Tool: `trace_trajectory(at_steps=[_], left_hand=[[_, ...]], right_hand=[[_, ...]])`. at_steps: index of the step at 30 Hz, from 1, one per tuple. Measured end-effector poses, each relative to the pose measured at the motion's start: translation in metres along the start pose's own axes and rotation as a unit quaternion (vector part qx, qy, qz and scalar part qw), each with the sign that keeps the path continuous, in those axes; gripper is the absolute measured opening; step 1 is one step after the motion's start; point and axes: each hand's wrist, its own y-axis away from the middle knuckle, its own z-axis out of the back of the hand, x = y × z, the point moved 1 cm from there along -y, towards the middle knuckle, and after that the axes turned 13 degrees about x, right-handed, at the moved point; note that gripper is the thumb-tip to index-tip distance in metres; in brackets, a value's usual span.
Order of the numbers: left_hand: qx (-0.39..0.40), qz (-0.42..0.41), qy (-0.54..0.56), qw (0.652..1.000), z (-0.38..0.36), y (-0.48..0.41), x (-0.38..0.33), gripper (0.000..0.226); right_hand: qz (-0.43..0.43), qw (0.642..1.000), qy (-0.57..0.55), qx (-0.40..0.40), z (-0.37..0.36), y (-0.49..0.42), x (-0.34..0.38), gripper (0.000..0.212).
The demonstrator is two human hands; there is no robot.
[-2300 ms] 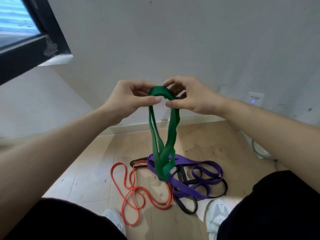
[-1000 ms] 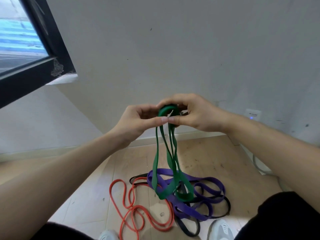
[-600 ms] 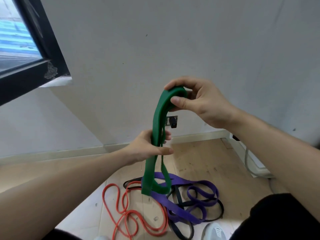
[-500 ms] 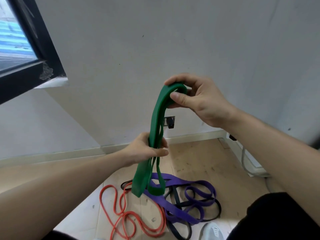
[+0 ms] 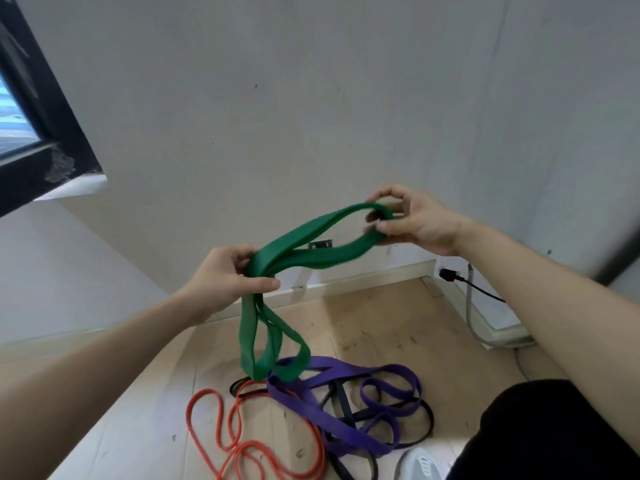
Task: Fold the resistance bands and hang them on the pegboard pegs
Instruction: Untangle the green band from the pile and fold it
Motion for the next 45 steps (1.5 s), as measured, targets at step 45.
trace_trajectory(at_steps=[45], left_hand=[[0.072, 0.007, 0.007, 0.997, -0.029, 0.012, -0.005, 0.054]], right_hand=[[0.169, 0.971, 0.165, -0.031, -0.108, -0.027, 0.028, 0.027]])
